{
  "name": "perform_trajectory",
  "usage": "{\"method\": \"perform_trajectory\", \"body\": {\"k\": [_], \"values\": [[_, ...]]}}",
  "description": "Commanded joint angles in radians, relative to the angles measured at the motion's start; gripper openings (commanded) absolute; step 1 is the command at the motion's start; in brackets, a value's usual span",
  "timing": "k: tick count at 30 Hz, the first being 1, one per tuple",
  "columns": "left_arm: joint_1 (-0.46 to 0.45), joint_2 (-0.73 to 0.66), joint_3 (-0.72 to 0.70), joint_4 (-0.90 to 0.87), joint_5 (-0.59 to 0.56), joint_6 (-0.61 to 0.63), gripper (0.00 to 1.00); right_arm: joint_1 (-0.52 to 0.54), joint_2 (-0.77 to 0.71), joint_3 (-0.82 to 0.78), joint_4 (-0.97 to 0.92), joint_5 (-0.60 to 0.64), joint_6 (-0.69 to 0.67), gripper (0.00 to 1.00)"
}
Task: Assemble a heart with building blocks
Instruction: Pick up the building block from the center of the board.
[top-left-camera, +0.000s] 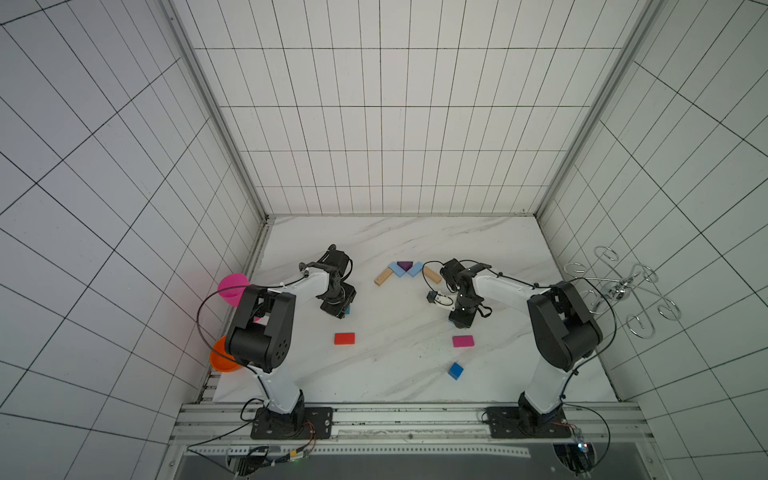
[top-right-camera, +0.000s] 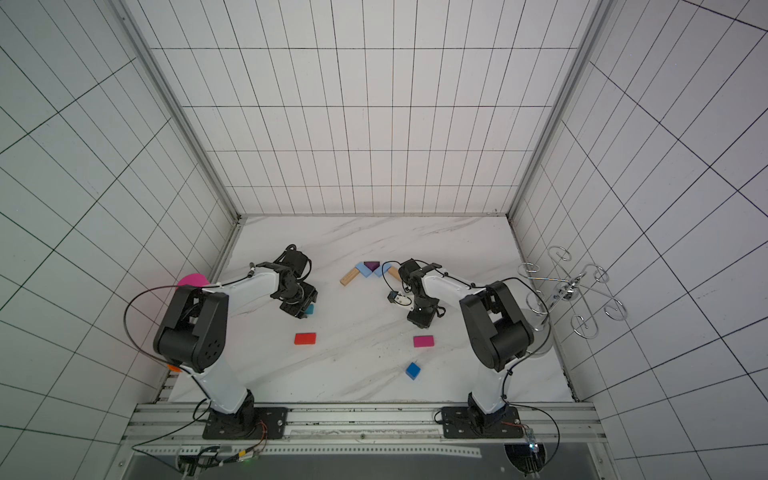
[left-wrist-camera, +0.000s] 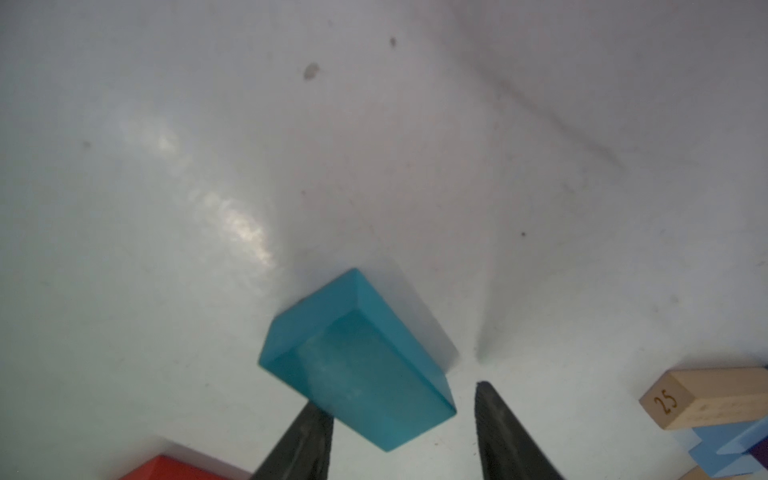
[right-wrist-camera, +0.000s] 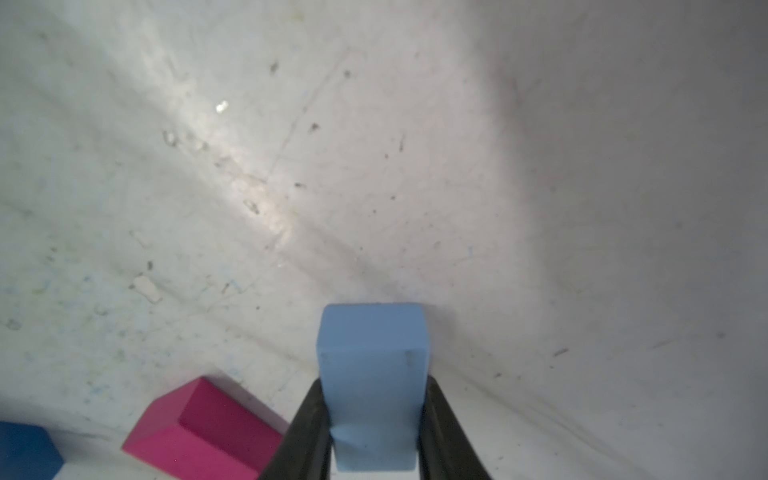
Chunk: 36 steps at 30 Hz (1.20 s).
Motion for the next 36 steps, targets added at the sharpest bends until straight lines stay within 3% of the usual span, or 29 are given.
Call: {"method": "perform_trajectory", "body": {"k": [1,5,9,13,17,22,25,29,36], "values": [[0.003,0.108,-0.021,0.037,-0.036,0.016,0.36,-0.009,0.024,0.013,-0.057,-0.033,0.015,0.14],[0.006,0.156,-0.002,0.023,-0.043,0.060,0.22,-0.012,-0.008,0.031,-0.088,-0.076,0.038,0.07],[0.004,0.157,-0.009,0.003,-0.054,0.095,0.18,-0.033,-0.089,0.044,-0.071,-0.163,0.106,0.00],[-0.035,0.134,0.012,-0.068,-0.059,0.127,0.16,-0.041,-0.176,0.043,-0.015,-0.183,0.183,0.00],[-0.120,0.051,0.019,-0.153,-0.103,0.096,0.13,-0.043,-0.220,0.092,0.015,-0.123,0.285,0.00],[-0.238,-0.029,0.059,-0.206,-0.136,-0.011,0.06,-0.069,-0.107,0.294,-0.126,-0.029,0.538,0.00],[-0.294,-0.002,0.107,-0.211,-0.132,-0.060,0.05,-0.091,-0.080,0.322,-0.144,-0.016,0.662,0.00],[-0.360,0.079,0.193,-0.215,-0.139,-0.098,0.05,-0.132,-0.187,0.214,-0.044,-0.047,0.753,0.00],[-0.418,0.233,0.369,-0.249,-0.137,-0.132,0.05,-0.207,-0.274,0.171,-0.047,-0.046,0.788,0.00]]}}
